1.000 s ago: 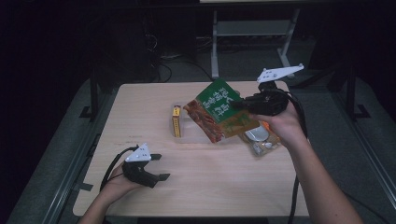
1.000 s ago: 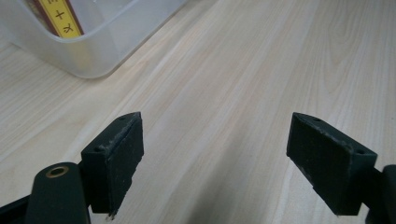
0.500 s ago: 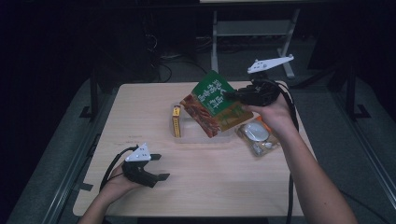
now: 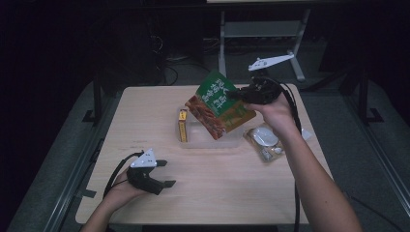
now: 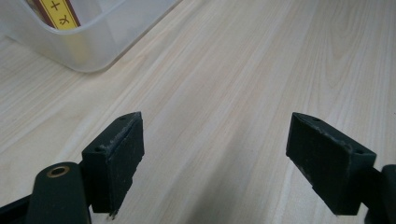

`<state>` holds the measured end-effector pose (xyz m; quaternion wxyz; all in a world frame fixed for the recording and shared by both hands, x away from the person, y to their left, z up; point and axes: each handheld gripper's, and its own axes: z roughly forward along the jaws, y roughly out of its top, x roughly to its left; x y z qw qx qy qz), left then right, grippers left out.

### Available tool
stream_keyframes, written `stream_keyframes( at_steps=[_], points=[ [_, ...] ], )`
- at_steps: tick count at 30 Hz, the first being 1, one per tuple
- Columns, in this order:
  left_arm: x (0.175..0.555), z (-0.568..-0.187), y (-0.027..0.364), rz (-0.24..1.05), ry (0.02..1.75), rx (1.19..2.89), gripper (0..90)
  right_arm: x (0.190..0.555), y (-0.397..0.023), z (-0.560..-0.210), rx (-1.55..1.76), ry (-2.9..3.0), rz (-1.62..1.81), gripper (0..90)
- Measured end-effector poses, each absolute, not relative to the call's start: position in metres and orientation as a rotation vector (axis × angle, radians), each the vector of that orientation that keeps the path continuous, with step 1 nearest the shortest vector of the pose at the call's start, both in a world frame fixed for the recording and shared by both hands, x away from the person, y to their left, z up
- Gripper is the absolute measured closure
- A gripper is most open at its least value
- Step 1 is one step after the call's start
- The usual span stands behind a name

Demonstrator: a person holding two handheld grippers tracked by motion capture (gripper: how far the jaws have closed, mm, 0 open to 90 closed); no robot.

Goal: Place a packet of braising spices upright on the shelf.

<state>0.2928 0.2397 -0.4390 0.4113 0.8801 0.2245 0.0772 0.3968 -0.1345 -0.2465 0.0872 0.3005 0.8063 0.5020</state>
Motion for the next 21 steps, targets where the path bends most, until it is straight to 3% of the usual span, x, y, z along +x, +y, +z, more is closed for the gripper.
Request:
stream_keyframes(
  at_steps=[21],
  points=[
    [0.293, -0.440, 0.238, 0.187, 0.552, 2.229, 18.7, 0.415, -0.118, -0.261, 1.018, 2.395, 1.386, 90.0]
  ],
)
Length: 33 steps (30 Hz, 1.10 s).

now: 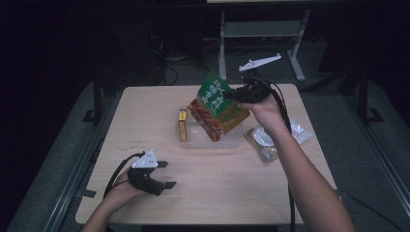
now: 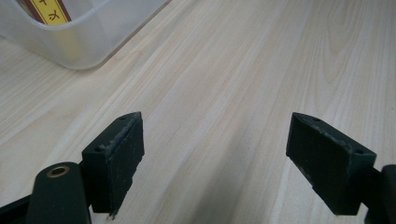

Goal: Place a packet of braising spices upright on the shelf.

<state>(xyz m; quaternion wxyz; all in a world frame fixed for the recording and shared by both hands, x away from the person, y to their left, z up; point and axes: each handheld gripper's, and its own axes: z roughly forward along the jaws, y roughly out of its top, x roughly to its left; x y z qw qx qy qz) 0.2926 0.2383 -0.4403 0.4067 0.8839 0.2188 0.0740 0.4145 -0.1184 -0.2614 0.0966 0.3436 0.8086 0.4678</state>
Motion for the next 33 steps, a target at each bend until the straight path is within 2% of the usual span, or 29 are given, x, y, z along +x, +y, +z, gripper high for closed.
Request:
stream_keyframes(
  at_steps=[33],
  points=[
    [0.291, -0.443, 0.233, 0.164, 0.522, 2.263, 18.6, 0.440, -0.084, -0.281, 1.087, 2.443, 1.215, 90.0]
  ],
)
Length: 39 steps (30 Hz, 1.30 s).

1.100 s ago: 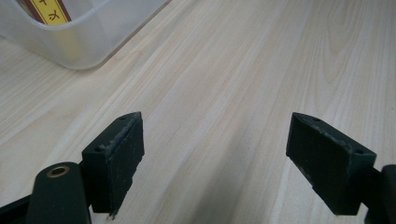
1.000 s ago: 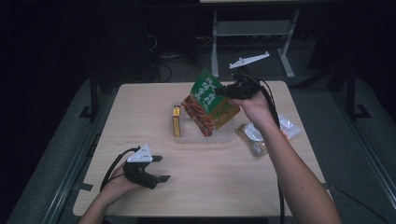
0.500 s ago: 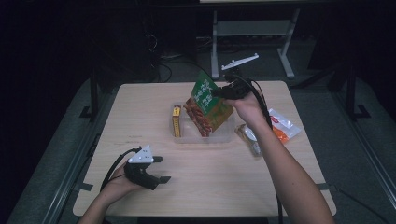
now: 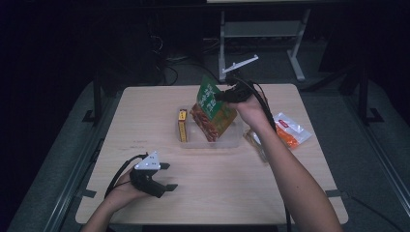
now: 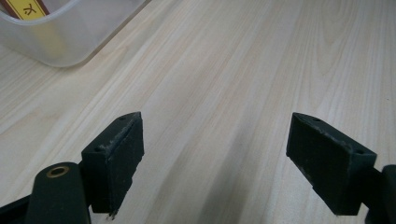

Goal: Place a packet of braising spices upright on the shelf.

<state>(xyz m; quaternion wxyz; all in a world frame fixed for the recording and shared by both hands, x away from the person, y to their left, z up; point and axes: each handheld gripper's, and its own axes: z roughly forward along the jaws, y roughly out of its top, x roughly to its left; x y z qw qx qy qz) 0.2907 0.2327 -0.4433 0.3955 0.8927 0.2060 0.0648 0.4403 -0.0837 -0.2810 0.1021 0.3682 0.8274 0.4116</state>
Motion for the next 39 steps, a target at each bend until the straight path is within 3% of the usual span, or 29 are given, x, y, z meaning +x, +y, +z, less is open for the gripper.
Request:
stream_keyframes(
  at_steps=[26, 33, 39],
  points=[
    [0.289, -0.447, 0.225, 0.126, 0.492, 2.297, 18.5, 0.466, -0.047, -0.274, 1.052, 2.525, 1.090, 89.4],
    [0.289, -0.448, 0.224, 0.120, 0.484, 2.309, 18.5, 0.464, -0.049, -0.271, 1.056, 2.523, 1.129, 79.5],
    [0.288, -0.449, 0.223, 0.115, 0.492, 2.300, 18.5, 0.451, -0.061, -0.266, 1.056, 2.509, 1.147, 78.0]
  ],
)
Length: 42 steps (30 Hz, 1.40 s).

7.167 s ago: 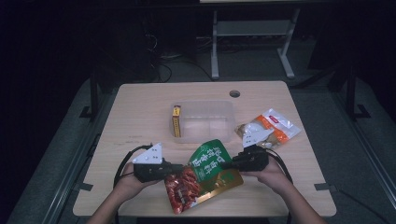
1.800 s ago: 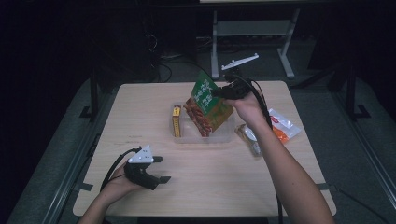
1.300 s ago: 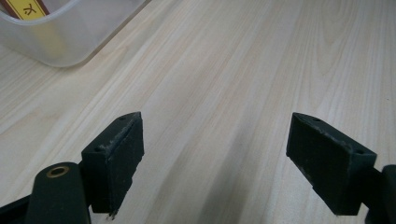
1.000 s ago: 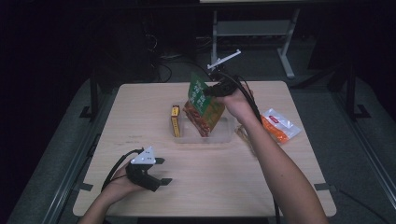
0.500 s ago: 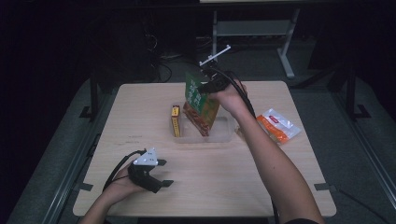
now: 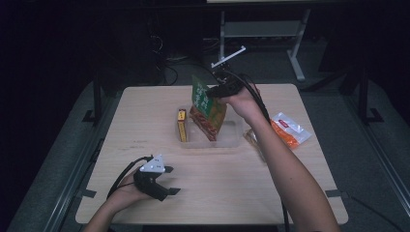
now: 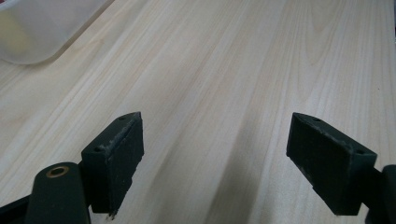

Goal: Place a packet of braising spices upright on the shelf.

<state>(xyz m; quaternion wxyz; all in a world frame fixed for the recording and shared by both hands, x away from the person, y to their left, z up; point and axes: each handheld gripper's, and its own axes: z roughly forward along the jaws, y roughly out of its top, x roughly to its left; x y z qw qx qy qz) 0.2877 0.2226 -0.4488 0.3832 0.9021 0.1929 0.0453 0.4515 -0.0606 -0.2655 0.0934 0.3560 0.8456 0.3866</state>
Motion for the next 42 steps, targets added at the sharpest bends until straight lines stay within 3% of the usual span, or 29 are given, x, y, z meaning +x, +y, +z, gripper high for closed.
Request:
stream_keyframes(
  at_steps=[6, 18, 22, 29, 33, 42],
  points=[
    [0.289, -0.450, 0.222, 0.118, 0.487, 2.310, 18.5, 0.445, -0.075, -0.269, 1.026, 2.511, 1.123, 89.4],
    [0.288, -0.450, 0.223, 0.115, 0.483, 2.323, 18.5, 0.450, -0.062, -0.263, 1.006, 2.515, 1.087, 89.5],
    [0.287, -0.451, 0.221, 0.110, 0.488, 2.313, 18.4, 0.448, -0.065, -0.264, 1.004, 2.508, 1.113, 78.2],
    [0.289, -0.450, 0.221, 0.117, 0.487, 2.317, 15.8, 0.437, -0.078, -0.260, 0.988, 2.446, 1.167, 44.2],
    [0.289, -0.448, 0.222, 0.123, 0.503, 2.312, 13.7, 0.425, -0.090, -0.258, 0.939, 2.401, 1.186, 29.3],
    [0.292, -0.447, 0.224, 0.130, 0.543, 2.312, 13.0, 0.402, -0.124, -0.270, 0.941, 2.356, 1.242, 25.9]
  ],
)
